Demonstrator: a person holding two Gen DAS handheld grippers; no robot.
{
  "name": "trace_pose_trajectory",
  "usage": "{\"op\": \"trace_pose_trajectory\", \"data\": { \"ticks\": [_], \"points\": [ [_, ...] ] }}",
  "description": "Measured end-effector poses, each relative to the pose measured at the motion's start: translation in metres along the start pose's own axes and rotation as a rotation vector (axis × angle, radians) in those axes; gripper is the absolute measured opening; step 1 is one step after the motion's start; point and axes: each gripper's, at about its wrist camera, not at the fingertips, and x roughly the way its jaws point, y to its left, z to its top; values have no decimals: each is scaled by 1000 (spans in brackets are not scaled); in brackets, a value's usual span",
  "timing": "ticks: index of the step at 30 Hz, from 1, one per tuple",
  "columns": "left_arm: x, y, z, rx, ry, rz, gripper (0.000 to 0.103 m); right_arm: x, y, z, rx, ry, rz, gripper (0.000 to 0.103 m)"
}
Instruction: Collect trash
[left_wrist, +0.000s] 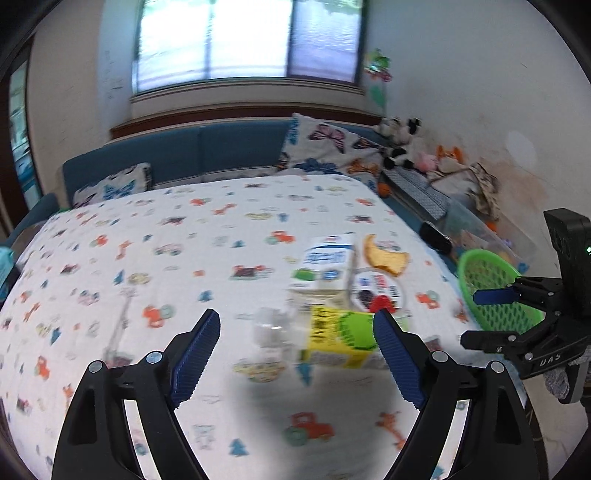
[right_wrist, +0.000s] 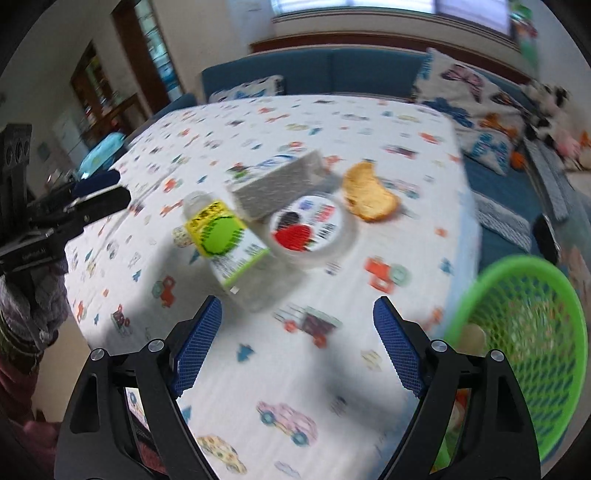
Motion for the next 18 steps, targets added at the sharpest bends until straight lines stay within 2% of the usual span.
{"op": "trace_pose_trajectory", "data": {
  "ticks": [11,18],
  "points": [
    [-3,53,-15,-92,21,72,82,72,35,48,-161,130,101,84],
    [3,74,-21,-142,38,82,82,107,46,56,-226,198,103,84]
  ]
}}
